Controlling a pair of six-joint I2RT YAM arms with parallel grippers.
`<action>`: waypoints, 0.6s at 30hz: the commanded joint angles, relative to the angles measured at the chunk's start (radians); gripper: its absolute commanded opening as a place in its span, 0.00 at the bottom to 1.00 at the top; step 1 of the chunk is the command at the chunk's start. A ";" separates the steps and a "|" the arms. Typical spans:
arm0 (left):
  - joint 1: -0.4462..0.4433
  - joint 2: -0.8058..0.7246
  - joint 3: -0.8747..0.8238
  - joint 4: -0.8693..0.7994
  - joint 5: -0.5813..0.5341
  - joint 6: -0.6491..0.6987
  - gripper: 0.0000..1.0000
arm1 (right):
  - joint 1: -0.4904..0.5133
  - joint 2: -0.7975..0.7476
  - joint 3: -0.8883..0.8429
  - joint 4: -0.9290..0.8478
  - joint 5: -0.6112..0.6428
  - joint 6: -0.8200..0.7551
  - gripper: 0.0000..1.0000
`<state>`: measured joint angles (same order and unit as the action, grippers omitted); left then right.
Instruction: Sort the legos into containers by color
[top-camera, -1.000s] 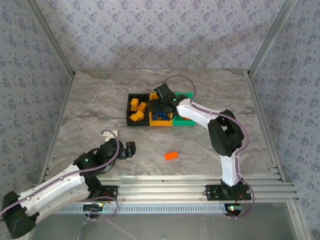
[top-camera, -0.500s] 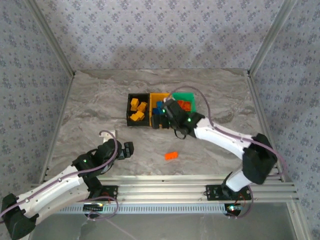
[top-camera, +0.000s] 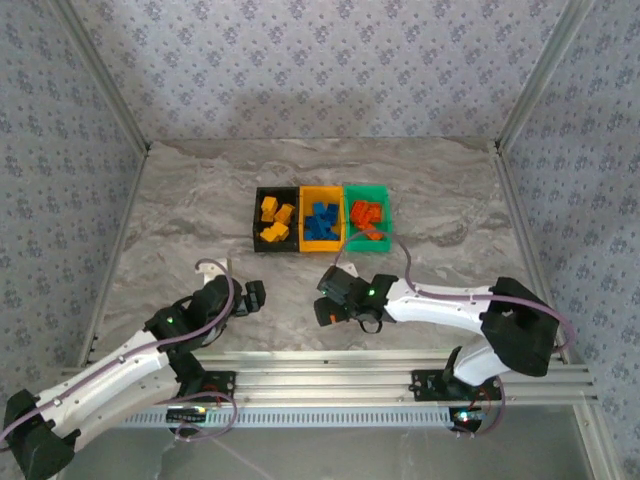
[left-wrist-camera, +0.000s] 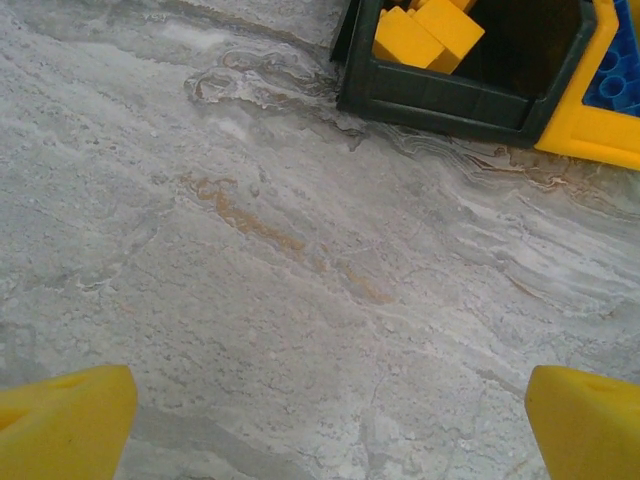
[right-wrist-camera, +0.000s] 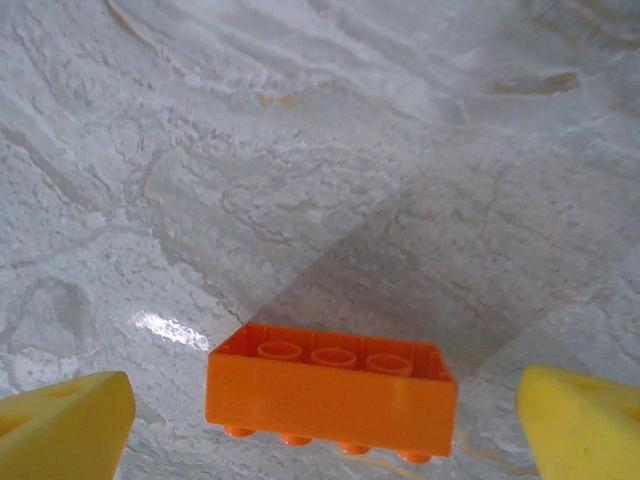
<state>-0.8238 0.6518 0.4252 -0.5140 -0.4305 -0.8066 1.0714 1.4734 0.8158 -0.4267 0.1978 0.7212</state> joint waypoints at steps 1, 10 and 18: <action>0.013 0.016 -0.014 0.028 0.020 -0.017 1.00 | 0.005 0.026 -0.003 -0.003 0.028 0.039 1.00; 0.030 0.026 -0.016 0.029 0.031 -0.014 1.00 | -0.019 0.105 0.008 0.034 -0.014 0.015 0.94; 0.040 0.026 -0.014 0.026 0.039 -0.011 1.00 | -0.012 0.079 0.002 0.037 -0.025 -0.002 0.67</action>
<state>-0.7925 0.6792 0.4129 -0.4953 -0.4023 -0.8135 1.0565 1.5726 0.8158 -0.3847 0.1791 0.7170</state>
